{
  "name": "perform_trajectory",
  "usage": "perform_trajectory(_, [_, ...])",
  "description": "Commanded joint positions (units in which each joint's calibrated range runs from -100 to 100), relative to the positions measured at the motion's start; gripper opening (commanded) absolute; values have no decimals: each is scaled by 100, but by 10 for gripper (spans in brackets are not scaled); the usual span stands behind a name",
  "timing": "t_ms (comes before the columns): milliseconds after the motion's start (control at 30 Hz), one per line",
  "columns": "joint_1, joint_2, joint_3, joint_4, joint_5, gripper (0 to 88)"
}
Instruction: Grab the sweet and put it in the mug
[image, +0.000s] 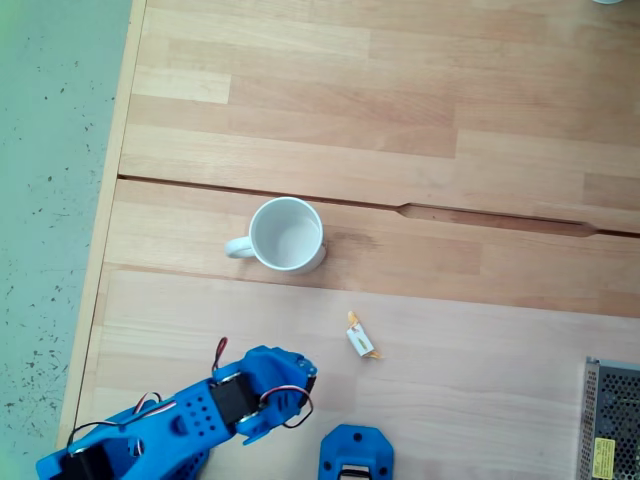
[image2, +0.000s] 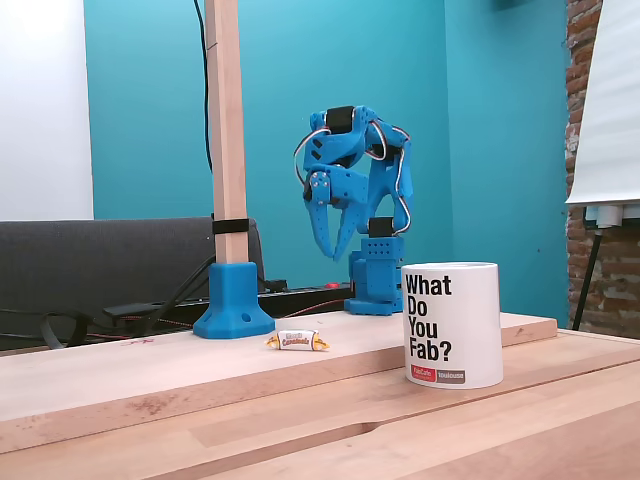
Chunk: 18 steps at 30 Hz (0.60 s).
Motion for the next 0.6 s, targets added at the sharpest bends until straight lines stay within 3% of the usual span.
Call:
perform_trajectory(0, [34, 301, -233, -137, 410, 0])
perform_trajectory(367, [19, 740, -340, -185, 1470, 0])
perform_trajectory(567, [34, 766, -358, -193, 1734, 0])
